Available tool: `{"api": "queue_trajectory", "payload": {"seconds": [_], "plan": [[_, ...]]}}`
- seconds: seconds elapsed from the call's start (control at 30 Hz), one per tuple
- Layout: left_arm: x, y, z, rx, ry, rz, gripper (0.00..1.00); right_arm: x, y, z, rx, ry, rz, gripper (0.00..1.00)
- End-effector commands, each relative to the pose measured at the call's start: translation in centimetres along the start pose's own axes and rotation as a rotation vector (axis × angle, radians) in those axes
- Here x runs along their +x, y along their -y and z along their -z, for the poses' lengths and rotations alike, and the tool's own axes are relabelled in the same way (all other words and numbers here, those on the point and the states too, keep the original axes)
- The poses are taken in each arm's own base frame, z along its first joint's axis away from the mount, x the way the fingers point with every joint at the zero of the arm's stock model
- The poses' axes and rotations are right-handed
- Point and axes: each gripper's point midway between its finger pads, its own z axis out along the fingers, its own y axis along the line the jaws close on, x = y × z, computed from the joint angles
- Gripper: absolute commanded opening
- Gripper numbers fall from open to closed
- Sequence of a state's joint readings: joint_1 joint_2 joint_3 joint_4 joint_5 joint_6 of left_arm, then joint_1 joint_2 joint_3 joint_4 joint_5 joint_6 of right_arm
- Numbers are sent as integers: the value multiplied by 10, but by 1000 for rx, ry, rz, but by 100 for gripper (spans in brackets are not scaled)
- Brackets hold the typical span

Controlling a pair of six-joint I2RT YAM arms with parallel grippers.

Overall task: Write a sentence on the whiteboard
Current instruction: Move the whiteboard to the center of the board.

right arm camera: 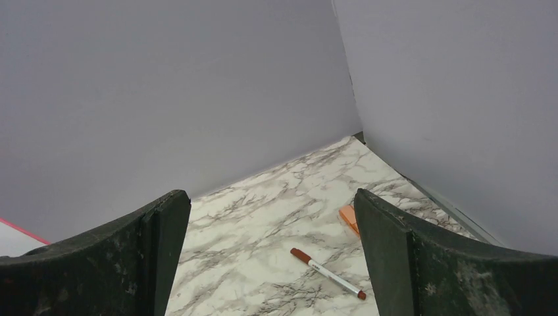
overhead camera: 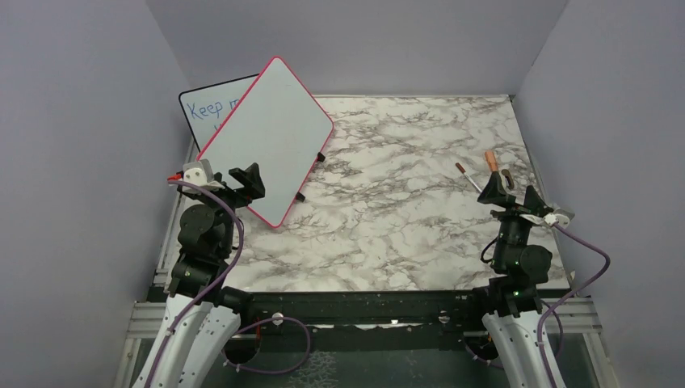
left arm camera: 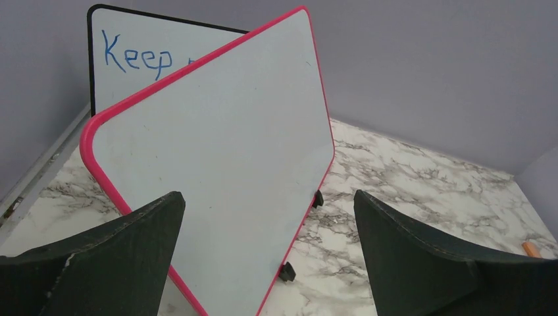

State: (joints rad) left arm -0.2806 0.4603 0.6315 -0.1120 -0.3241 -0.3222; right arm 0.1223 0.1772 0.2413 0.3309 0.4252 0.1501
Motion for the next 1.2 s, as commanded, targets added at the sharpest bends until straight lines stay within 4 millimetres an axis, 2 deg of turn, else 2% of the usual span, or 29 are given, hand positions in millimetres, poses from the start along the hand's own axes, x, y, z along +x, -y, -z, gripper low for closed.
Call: {"api": "queue_trajectory", "payload": {"seconds": [0.0,0.2,0.4,0.6,0.73,0.87,0.97,1.17], "plan": [[-4,0,-2,0,20,13,99,-15,0,-2,11,48,-29,100],[6,-23,-1,-133,3,59,99,-14,-1,-2,6,33,-28,100],[14,-5,-4,-36,-25,83,99,-13,-1,-2,8,26,-26,100],[32,6,-12,-6,-123,85,99,-12,-2,-3,7,18,-24,100],[56,17,-19,-6,-251,129,99,-11,-2,-2,3,11,-29,100],[96,31,-24,-24,-426,183,99,-10,-3,-2,1,9,-34,100],[118,44,-25,-36,-529,223,99,-11,-4,-1,-2,10,-39,100],[152,52,-20,-158,-595,245,99,-13,-4,0,-6,14,-46,100]]}}
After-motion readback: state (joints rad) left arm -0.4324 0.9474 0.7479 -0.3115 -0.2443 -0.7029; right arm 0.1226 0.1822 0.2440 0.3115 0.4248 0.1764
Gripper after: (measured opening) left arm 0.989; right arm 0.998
